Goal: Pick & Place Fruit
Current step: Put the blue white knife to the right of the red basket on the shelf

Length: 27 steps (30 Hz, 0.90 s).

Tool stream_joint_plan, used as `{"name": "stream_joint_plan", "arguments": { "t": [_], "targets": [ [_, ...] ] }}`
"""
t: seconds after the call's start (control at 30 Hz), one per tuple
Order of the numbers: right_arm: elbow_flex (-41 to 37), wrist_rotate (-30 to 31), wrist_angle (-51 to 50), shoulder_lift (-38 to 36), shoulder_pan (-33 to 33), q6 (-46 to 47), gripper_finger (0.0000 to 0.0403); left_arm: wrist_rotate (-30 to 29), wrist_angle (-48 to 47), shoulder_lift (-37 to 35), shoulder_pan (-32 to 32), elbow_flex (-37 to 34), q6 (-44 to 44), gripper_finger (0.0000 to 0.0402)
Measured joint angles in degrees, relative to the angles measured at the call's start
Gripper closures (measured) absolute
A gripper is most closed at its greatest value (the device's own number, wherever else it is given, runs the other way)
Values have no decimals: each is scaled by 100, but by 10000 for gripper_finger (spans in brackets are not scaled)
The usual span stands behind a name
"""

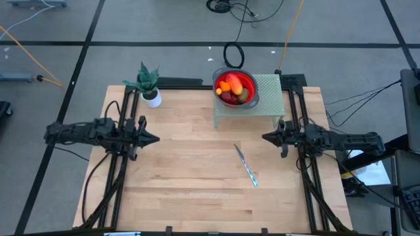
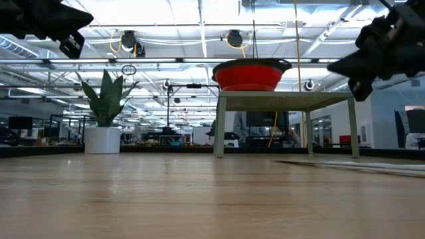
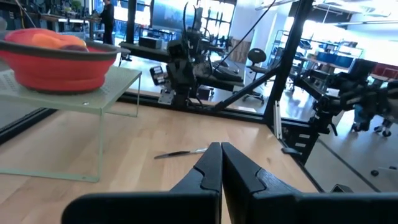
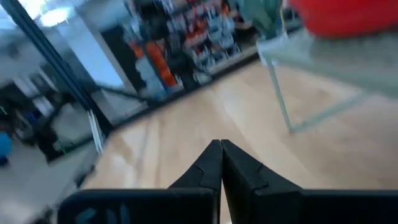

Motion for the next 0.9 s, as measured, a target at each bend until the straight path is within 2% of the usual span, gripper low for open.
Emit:
{"name": "stream_joint_plan", "arguments": {
  "t": [0.2,0.43,0.73,0.9],
  "targets": [
    [0,-35,1446,247,0,-89,403,-38,2,-213,0,-249,-22,398],
    [8,-41,2747,921,2,-179,403,-42,48,-426,0,-505,-200,397],
    [663,-353,2796,2042,92,-33,403,-44,27,-451,0,-547,-168,398],
    [1370,-360,2311,2651,387,-267,403,-44,-70,-451,1,-547,-157,398]
  ]
}}
